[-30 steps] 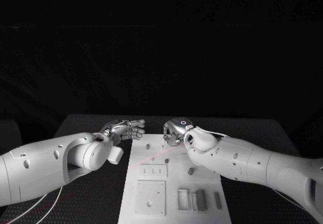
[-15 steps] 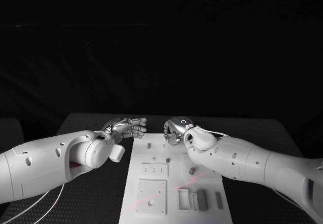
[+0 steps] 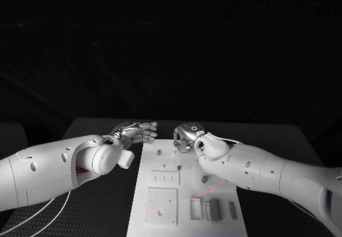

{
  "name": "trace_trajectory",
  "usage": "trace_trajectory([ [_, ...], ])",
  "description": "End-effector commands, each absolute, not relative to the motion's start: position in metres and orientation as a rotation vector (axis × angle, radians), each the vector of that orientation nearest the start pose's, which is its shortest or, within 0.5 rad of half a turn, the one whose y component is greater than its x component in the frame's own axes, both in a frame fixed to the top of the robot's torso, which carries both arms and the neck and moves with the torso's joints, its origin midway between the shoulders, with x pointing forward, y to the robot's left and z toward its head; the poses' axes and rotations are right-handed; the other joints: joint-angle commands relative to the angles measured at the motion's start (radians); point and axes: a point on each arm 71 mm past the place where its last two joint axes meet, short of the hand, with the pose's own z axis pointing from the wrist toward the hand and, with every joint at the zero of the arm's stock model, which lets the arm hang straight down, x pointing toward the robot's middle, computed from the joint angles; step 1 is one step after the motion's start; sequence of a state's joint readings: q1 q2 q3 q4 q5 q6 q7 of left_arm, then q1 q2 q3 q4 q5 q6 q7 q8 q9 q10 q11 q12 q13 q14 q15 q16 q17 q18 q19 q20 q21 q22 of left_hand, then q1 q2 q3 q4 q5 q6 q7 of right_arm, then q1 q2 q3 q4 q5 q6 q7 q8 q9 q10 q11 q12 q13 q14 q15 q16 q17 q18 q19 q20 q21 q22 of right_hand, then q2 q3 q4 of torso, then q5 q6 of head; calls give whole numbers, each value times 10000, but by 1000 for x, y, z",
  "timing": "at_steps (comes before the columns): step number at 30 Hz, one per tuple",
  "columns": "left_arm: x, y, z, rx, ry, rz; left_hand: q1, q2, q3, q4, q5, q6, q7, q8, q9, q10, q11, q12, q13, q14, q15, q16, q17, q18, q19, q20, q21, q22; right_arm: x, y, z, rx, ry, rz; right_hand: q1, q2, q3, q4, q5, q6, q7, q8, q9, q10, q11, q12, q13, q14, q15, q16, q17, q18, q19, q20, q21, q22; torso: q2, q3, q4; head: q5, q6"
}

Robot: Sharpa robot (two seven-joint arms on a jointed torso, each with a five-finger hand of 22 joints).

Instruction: Assemble the parts on the task board

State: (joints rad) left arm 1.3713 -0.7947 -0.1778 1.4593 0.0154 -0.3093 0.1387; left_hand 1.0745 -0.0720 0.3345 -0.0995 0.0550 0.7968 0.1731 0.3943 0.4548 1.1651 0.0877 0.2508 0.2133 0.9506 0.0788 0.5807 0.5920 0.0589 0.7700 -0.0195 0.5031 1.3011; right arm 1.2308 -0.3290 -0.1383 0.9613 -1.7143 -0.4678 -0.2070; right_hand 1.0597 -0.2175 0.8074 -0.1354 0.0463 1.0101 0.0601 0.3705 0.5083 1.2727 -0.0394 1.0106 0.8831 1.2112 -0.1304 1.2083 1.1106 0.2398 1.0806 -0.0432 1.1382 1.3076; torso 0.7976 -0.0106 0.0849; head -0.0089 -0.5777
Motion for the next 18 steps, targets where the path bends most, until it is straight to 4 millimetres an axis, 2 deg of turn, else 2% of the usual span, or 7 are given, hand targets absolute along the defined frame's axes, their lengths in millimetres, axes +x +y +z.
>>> trace_trajectory([
  [1, 512, 203, -163, -11330, 16594, -13640, -77, -11, 14, -60, -34, 19, 50, -62, 11, -17, 72, -49, 17, -32, 2, -54, 15, 106, -26, -14, 70, -16, 560, -89, -209, -3645, 14551, 3874, 21, -112, 81, -4, 23, 326, 153, -8, 18, 9, 33, -69, -16, -5, -63, 2, -15, 220, -7, -56, 44, 44, -13, -3, -15, 15, -22],
  [16, 512, 203, -161, -11300, 16601, -13661, -88, -13, 20, -72, -35, 20, 51, -69, 15, -16, 73, -57, 23, -32, 3, -58, 18, 106, -28, -12, 72, -18, 560, -90, -213, -3717, 14714, 3796, 29, -125, 89, -1, 22, 324, 156, -15, 20, 13, 36, -69, -22, -2, -60, 0, -21, 220, -5, -56, 44, 43, -8, -2, -8, -10, -52],
  [18, 512, 203, -161, -11293, 16601, -13664, -89, -13, 21, -74, -35, 20, 51, -69, 16, -16, 73, -58, 24, -32, 3, -59, 18, 106, -29, -12, 73, -18, 560, -91, -213, -3725, 14735, 3775, 27, -132, 88, 0, 22, 324, 157, -16, 21, 13, 37, -69, -23, -1, -59, 0, -22, 220, -5, -56, 44, 43, -3, -2, -4, 23, -73],
])
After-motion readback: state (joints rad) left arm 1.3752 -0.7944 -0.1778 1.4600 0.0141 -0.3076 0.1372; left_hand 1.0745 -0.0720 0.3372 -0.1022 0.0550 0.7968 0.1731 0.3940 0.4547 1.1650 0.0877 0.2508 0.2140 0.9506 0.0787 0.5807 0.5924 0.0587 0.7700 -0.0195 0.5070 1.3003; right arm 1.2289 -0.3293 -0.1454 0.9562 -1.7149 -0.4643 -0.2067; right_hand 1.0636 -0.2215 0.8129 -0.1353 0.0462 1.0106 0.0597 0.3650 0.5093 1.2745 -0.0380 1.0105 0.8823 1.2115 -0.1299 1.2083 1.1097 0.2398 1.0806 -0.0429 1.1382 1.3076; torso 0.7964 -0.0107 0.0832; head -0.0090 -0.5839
